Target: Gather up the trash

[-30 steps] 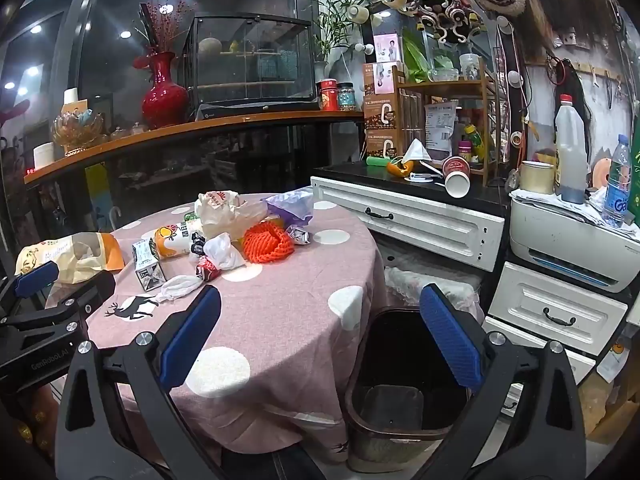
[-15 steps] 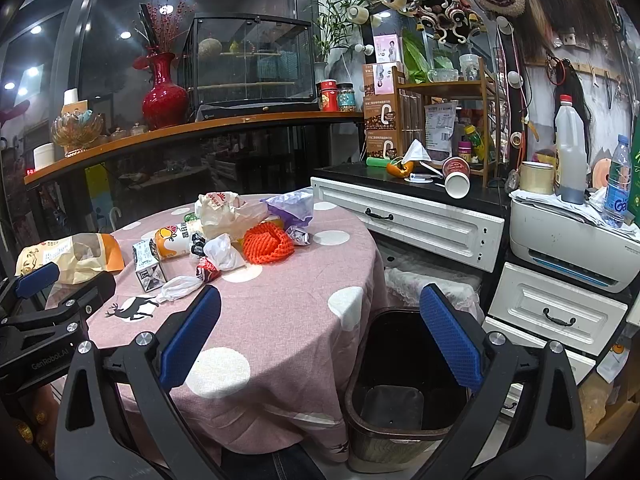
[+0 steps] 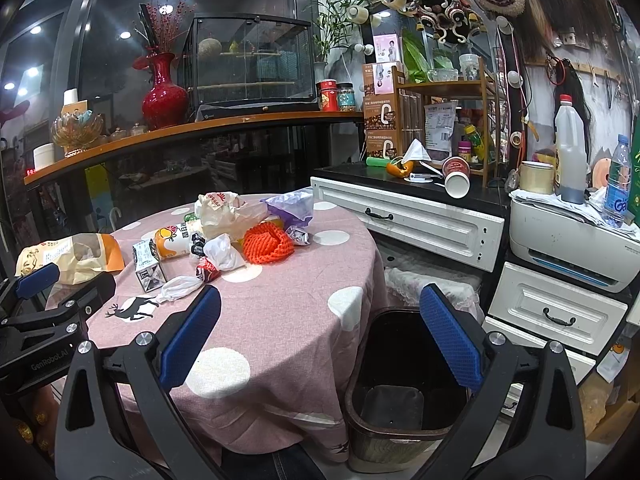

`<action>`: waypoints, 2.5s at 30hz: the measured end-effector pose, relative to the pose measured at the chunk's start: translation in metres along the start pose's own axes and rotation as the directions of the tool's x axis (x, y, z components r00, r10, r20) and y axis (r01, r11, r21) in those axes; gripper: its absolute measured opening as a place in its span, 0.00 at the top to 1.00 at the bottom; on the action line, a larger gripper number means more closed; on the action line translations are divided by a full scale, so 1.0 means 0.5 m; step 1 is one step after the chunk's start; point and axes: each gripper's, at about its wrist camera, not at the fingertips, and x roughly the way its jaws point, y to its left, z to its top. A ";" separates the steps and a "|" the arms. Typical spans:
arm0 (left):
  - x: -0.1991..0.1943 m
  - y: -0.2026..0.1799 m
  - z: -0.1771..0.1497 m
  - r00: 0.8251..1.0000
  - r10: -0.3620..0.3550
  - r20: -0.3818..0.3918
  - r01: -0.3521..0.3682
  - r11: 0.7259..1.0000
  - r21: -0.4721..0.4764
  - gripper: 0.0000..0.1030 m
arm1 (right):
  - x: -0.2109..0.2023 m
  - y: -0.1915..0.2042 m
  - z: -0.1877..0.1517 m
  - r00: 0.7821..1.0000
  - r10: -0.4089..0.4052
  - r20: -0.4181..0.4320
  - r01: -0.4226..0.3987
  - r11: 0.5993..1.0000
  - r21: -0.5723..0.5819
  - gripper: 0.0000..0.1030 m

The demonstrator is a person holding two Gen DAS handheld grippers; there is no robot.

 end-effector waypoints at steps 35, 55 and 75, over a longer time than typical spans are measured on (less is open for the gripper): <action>0.001 -0.003 0.000 1.000 -0.001 -0.003 0.001 1.000 -0.001 0.05 | 0.001 0.001 -0.001 1.000 -0.001 -0.001 0.001 1.000 0.000 0.05; 0.022 -0.010 -0.012 0.999 -0.023 -0.046 0.023 1.000 0.008 0.05 | 0.021 0.007 -0.013 1.000 -0.016 -0.027 0.016 1.000 -0.019 0.05; 0.193 0.110 -0.011 0.932 -0.103 -0.348 0.090 0.994 -0.055 0.05 | 0.248 0.021 0.005 0.930 0.119 -0.349 -0.142 0.989 -0.042 0.05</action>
